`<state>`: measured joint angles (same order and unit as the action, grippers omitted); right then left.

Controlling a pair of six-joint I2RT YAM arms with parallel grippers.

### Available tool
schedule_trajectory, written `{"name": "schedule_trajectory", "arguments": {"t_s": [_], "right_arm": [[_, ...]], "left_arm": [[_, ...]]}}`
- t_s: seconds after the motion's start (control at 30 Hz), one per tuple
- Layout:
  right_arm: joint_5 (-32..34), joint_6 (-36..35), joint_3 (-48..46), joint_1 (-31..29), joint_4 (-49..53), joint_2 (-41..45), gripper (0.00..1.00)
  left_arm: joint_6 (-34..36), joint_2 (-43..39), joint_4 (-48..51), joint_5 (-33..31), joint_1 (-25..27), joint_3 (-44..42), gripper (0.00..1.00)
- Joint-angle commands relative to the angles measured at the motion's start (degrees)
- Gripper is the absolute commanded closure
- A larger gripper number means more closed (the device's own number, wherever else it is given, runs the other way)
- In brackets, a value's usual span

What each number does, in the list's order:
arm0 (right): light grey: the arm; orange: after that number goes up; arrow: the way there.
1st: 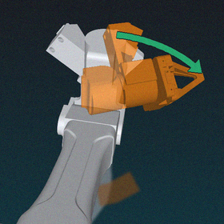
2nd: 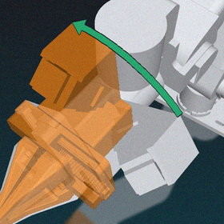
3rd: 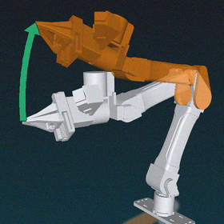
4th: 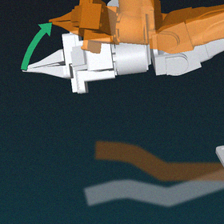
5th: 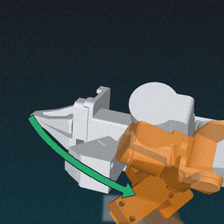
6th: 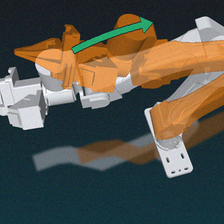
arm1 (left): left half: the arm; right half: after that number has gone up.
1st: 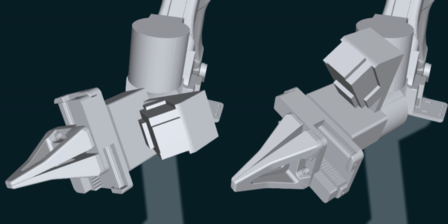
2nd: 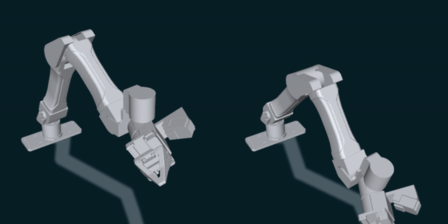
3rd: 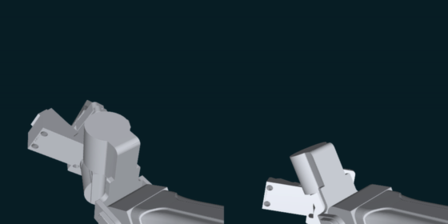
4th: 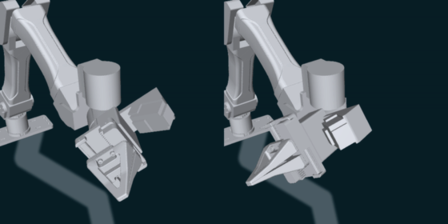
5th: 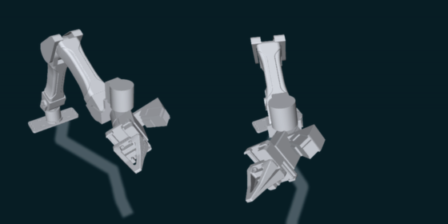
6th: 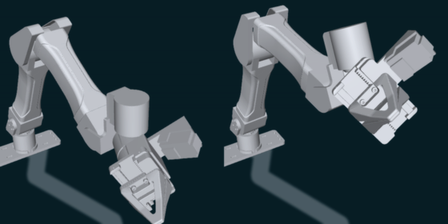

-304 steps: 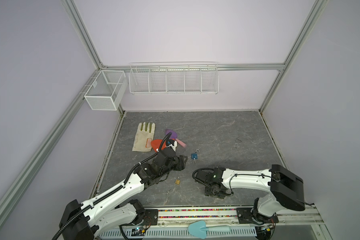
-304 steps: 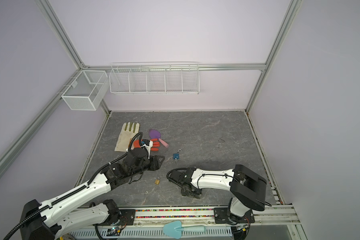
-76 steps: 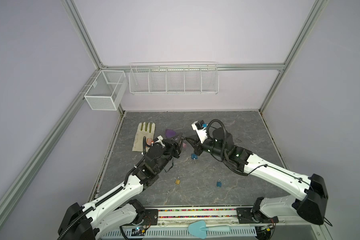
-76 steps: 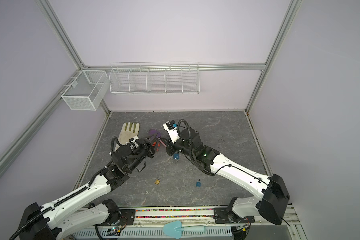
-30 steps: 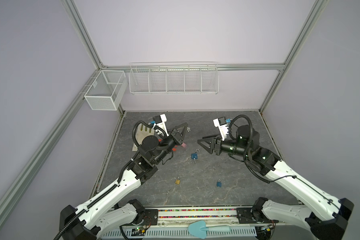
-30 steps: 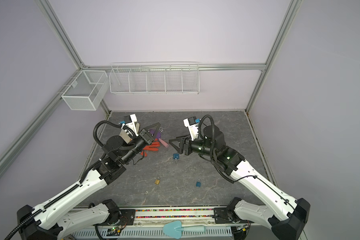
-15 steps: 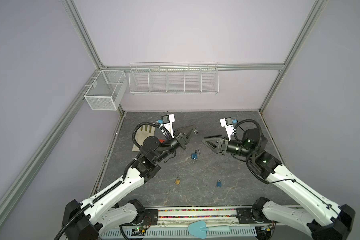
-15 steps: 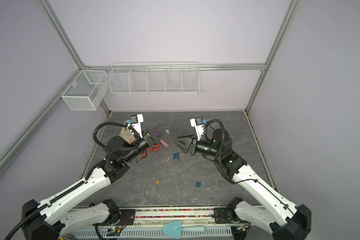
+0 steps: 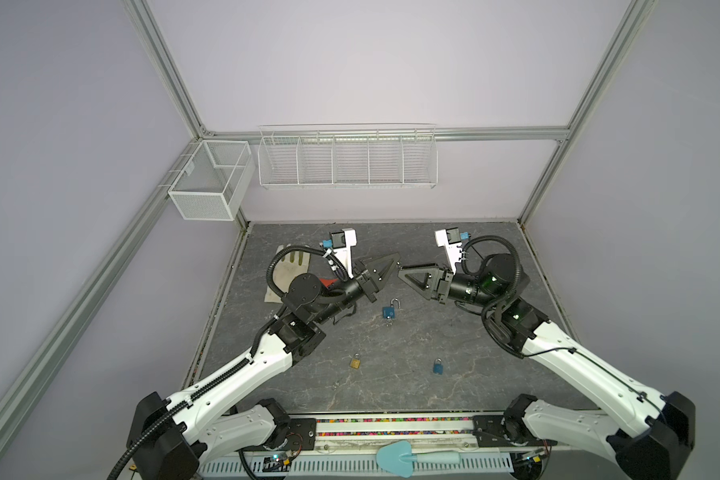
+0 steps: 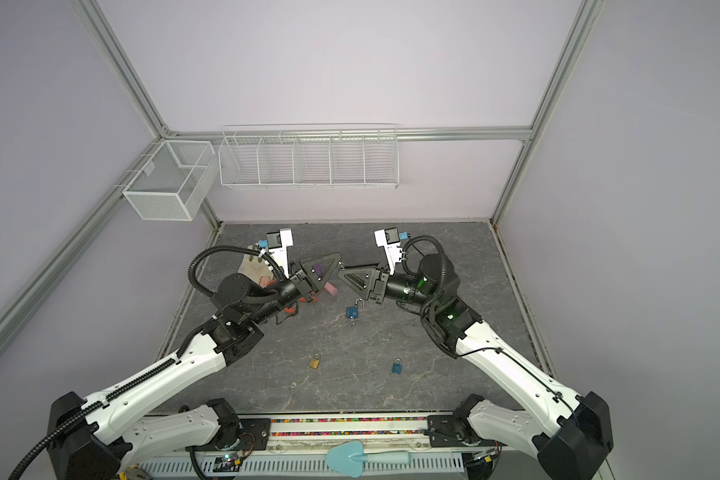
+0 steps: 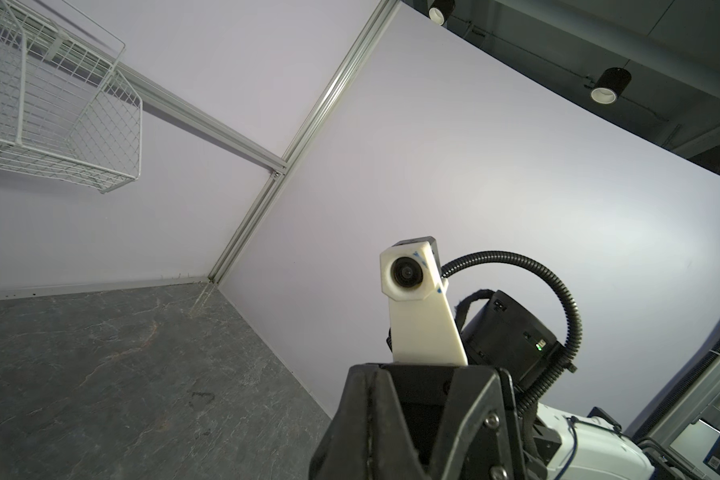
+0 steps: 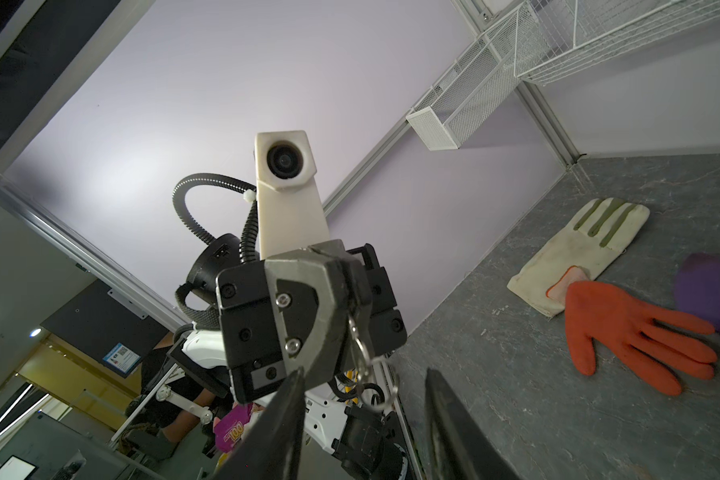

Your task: Unlock with the key

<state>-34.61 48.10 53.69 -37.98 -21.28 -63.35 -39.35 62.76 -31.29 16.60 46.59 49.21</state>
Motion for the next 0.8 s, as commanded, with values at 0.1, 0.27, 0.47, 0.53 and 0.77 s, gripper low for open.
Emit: {"name": "schedule_trajectory", "arguments": {"t_s": [0.1,0.27,0.47,0.53,0.77], "right_arm": [[-1.3,1.1,0.9,-0.4,-4.1,-1.2,0.61],[-1.2,1.3,1.2,-0.4,-5.1,-1.0,0.66],[-2.1,1.7,1.7,-0.4,-6.2,-1.2,0.67],[-2.3,1.6,2.0,-0.4,-6.3,-1.4,0.69],[-1.9,0.9,1.5,-0.3,-5.1,-1.2,0.76]], "left_arm": [[1.1,0.0,-2.6,0.6,0.4,-0.3,1.00],[1.0,-0.2,-2.7,0.1,0.4,-0.4,1.00],[0.7,0.1,-3.3,0.3,0.4,-0.2,1.00],[0.7,0.1,-3.2,0.2,0.4,-0.3,1.00],[0.8,-0.2,-3.1,-0.8,0.3,-0.4,1.00]]}}
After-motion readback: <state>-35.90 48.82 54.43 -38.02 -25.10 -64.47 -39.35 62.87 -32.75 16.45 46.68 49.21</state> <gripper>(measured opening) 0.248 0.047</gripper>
